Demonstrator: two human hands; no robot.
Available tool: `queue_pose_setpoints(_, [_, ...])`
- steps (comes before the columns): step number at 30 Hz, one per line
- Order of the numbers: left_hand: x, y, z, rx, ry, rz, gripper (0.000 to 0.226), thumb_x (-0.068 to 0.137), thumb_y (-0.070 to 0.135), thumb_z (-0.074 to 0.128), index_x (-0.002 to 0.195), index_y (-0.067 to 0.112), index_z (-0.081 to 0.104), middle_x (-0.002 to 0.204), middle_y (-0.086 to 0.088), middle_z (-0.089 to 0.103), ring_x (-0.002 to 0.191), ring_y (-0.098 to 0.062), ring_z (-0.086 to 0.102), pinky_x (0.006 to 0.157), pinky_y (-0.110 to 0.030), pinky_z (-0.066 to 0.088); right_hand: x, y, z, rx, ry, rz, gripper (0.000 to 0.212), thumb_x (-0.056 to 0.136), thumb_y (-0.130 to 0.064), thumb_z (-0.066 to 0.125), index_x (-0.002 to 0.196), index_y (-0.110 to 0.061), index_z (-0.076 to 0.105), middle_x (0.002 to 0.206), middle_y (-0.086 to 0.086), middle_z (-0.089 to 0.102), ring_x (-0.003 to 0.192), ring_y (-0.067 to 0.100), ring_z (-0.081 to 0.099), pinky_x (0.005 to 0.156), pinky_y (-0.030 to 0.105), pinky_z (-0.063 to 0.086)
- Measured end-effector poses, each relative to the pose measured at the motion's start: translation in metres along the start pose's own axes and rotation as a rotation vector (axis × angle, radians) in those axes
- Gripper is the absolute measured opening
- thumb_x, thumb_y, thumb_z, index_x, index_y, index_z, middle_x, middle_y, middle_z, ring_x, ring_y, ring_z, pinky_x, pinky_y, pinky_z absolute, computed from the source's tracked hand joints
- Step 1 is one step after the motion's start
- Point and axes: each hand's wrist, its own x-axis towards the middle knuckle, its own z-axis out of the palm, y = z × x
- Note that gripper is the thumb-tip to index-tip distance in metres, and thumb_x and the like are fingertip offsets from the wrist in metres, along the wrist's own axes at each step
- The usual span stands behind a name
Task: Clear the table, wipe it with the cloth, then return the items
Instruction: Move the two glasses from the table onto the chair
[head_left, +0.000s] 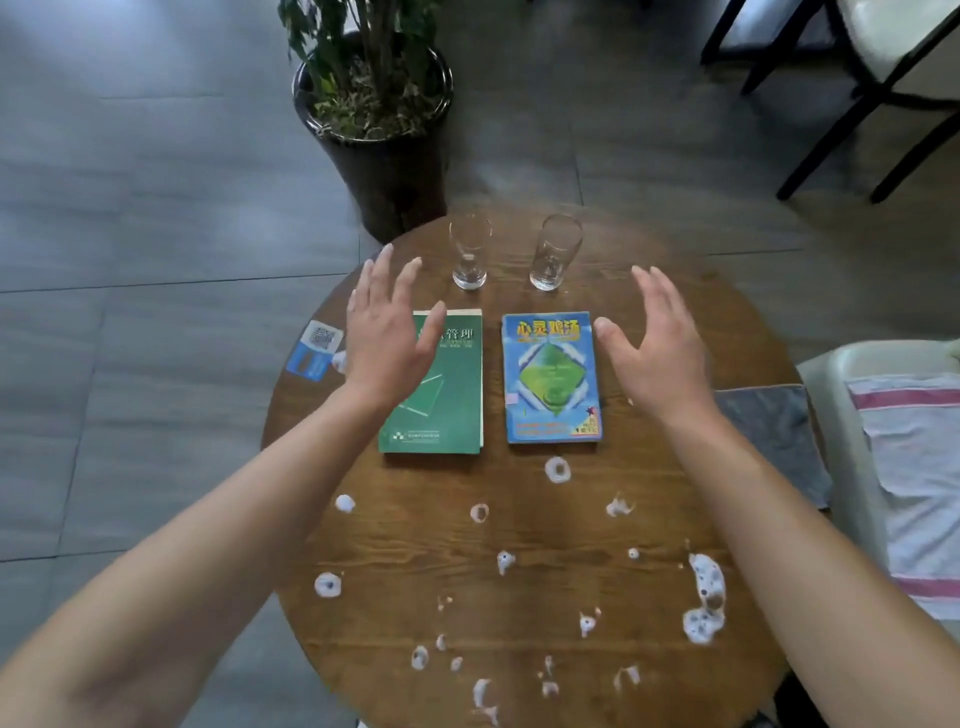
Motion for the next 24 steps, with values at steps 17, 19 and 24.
queue_pose_setpoints(17, [0.093,-0.060,0.094,-0.021,-0.088,0.003,0.076,0.099,0.062,0.049,0.159,0.017,0.033,0.171,-0.012,0.017,0.158,-0.035,0.016,0.129,-0.045,0.014,0.112,0.019,0.115,0.124,0.033,0.121,0.088,0.093,-0.043,0.071,0.162,-0.012,0.026,0.167,0.011,0.030,0.155,0.024,0.024,0.125,0.033,0.018])
queue_pose_setpoints(19, [0.103,-0.060,0.102,-0.048,-0.091,0.005,0.078,0.098,0.062,0.051,0.159,0.017,0.034,0.171,-0.012,0.018,0.157,-0.033,0.018,0.129,-0.046,0.017,0.121,0.022,0.124,0.138,0.030,0.127,0.090,0.091,-0.044,0.073,0.161,-0.011,0.027,0.166,0.011,0.031,0.155,0.025,0.026,0.125,0.034,0.019])
queue_pose_setpoints(24, [0.118,-0.050,0.106,-0.112,-0.091,0.014,0.087,0.090,0.070,0.057,0.159,0.020,0.036,0.170,-0.010,0.021,0.156,-0.029,0.024,0.127,-0.043,0.022,0.140,0.018,0.132,0.190,0.040,0.149,0.093,0.088,-0.045,0.075,0.162,-0.018,0.025,0.167,0.006,0.031,0.154,0.021,0.028,0.124,0.031,0.021])
